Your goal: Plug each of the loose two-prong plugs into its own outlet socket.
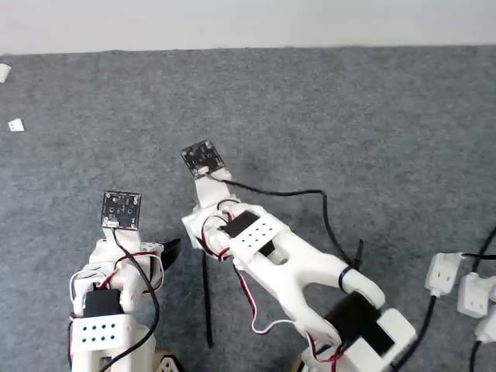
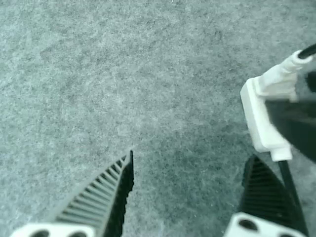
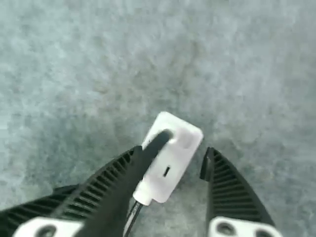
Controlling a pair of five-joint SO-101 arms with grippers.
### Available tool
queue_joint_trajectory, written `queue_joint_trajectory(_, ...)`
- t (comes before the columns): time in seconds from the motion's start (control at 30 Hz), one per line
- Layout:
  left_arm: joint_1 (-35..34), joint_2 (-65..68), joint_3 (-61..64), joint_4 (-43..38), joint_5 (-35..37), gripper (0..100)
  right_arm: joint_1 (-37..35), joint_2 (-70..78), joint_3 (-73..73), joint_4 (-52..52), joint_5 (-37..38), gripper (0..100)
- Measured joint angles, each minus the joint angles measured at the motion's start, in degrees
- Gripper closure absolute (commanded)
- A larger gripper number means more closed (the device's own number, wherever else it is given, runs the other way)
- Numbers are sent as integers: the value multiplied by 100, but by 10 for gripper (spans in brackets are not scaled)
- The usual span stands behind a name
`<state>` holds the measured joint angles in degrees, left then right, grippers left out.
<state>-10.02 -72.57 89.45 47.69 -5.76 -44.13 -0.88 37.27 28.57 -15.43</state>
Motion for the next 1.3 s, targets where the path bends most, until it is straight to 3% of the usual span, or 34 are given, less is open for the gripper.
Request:
queue_joint_trajectory(0.2, 0, 0, 0, 0, 0, 668, -185, -9, 0, 0, -123, 790)
queue_joint_trajectory(0.37, -422, -9, -114, 0, 26, 668, -193, 9, 0, 0, -396, 790)
queue_joint_trajectory(0.47, -703, -9, -255, 0, 404, 668, -202, 299, -88, 0, -422, 790)
queue_joint_trajectory(0.77, -949, -9, -343, 0, 677, 668, -202, 1433, -1609, 1196, -422, 794)
queue_joint_trajectory(0.83, -949, -9, -343, 0, 677, 668, -185, 1582, -1846, 1398, -413, 828)
queue_joint_trajectory(0.97, -949, -9, -343, 0, 677, 668, -88, 1635, -2031, 1626, -70, 998)
queue_joint_trajectory(1.3, -949, -9, -343, 0, 677, 668, 448, 1565, -2110, 2101, 281, 990)
